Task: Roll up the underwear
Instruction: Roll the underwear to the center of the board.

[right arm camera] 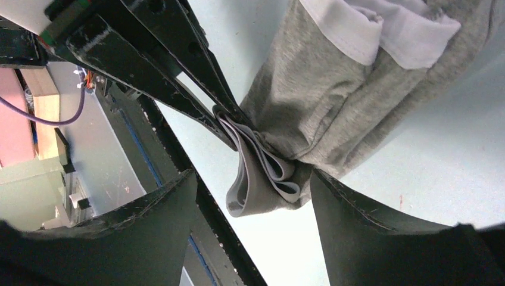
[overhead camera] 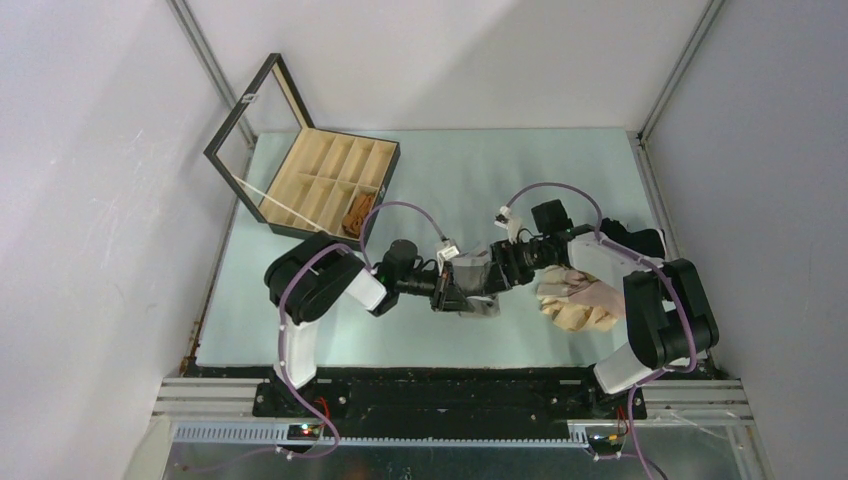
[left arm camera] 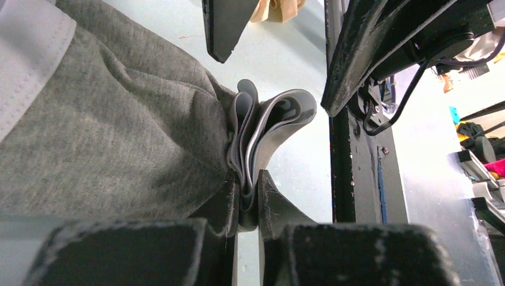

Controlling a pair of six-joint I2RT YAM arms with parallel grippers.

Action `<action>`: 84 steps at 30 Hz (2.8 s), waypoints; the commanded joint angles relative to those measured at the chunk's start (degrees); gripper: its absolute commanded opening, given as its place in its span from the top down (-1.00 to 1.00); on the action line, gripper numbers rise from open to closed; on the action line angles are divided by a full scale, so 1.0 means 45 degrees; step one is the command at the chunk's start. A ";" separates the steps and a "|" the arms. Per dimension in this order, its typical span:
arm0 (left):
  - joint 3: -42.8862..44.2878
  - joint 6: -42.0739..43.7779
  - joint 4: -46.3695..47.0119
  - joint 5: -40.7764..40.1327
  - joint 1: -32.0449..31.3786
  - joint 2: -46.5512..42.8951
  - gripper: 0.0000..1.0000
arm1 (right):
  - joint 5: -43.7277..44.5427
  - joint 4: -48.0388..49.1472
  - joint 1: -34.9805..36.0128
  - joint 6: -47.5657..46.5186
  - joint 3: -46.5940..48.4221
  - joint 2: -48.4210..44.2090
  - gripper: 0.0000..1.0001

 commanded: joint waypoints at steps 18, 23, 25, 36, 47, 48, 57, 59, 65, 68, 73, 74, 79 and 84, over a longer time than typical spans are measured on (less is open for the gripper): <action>0.0681 -0.1190 0.0483 0.0926 0.0602 0.0644 1.00 | 0.1239 0.1018 0.0699 0.2334 -0.0983 0.0346 0.13; 0.0910 -0.1463 0.0152 0.1154 0.0663 0.0705 1.00 | 0.1362 0.1180 0.0480 0.2581 -0.1052 0.0525 0.50; 0.1105 -0.1394 -0.0396 0.1389 0.0667 0.0715 1.00 | 0.1457 0.1263 0.0293 0.2811 -0.1046 0.0714 0.65; 0.2116 0.3125 -0.7809 0.0687 0.0670 -0.0234 0.82 | 0.1661 0.1195 -0.0430 0.3791 -0.0141 0.2638 1.00; 0.1185 0.7328 -1.0313 -0.2299 0.0482 -0.4506 -0.23 | 0.2684 -0.1086 -0.0203 0.3205 0.1733 0.4696 1.00; 0.1050 0.8152 -1.0244 -0.2549 0.0206 -0.4922 -0.24 | 0.2738 -0.1164 -0.0189 0.3171 0.1751 0.4753 1.00; -0.2306 1.6162 -0.3749 -0.6554 -0.2682 -0.6508 -0.32 | 0.2465 -0.2324 0.0015 0.2100 0.2465 0.6107 1.00; -0.2446 1.7377 -0.2600 -0.6693 -0.2983 -0.5760 -0.32 | 0.2271 -0.2674 0.0057 0.1916 0.2572 0.6443 1.00; -0.2232 1.9518 -0.1596 -0.7573 -0.3894 -0.4203 -0.28 | 0.2033 -0.3096 0.0063 0.1842 0.2862 0.6896 1.00; -0.2589 2.0448 -0.0999 -0.8166 -0.4114 -0.3657 -0.21 | 0.1988 -0.3193 0.0003 0.1819 0.2862 0.6883 1.00; -0.2851 2.1666 -0.1616 -0.8884 -0.4347 -0.3084 -0.04 | 0.2009 -0.3170 0.0014 0.1834 0.2866 0.6887 1.00; -0.2814 2.1922 -0.2035 -0.9198 -0.4369 -0.2990 0.03 | 0.2010 -0.3163 0.0009 0.1859 0.2865 0.6893 1.00; -0.2221 2.2560 -0.2948 -1.0608 -0.4667 -0.2245 0.30 | 0.2040 -0.3108 0.0067 0.1906 0.2869 0.6932 1.00; -0.1882 2.3077 -0.4576 -1.0709 -0.4705 -0.2259 0.81 | 0.2065 -0.3106 0.0080 0.1925 0.2904 0.6928 0.93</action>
